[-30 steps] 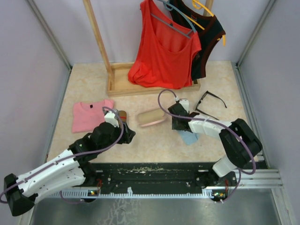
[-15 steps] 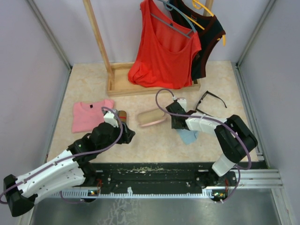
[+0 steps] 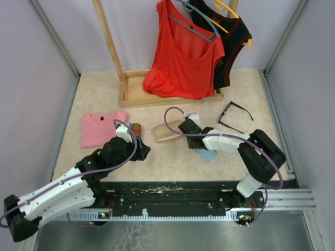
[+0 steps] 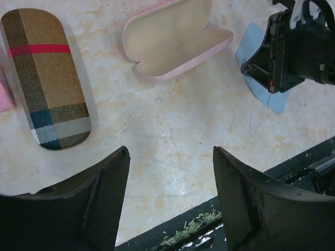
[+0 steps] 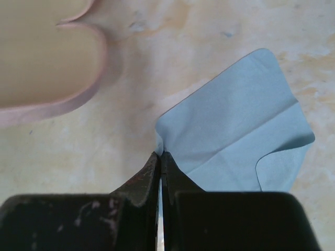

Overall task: Organize the sunglasses
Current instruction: Move the glasses cleaning cloth to the center of the board.

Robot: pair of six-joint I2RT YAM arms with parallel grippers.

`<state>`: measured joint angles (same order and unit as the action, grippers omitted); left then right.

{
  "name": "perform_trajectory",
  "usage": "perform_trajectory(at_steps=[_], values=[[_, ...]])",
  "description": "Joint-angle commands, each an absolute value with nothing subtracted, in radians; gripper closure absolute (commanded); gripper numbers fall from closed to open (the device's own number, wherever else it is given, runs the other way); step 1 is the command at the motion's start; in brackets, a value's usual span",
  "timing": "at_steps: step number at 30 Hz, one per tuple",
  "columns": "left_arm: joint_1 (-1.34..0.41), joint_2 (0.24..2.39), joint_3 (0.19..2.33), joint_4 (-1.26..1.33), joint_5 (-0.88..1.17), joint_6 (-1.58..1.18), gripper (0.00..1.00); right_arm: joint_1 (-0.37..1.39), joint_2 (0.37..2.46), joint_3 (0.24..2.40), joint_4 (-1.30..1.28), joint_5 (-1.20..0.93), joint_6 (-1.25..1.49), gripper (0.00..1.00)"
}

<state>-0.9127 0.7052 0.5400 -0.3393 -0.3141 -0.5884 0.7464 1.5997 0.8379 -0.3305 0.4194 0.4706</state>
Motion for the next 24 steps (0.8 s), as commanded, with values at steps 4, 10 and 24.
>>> perform_trajectory(at_steps=[4,10,24], values=[[-0.908,0.647,0.551,-0.396,-0.386,-0.613,0.29,0.914,1.556,0.803,-0.320,0.263,0.254,1.00],[-0.909,0.584,0.552,-0.445,-0.442,-0.645,0.30,1.040,1.540,0.783,-0.258,0.099,0.125,1.00],[-0.909,0.580,0.544,-0.464,-0.448,-0.663,0.30,1.189,1.439,0.787,-0.347,0.043,-0.024,0.68]])
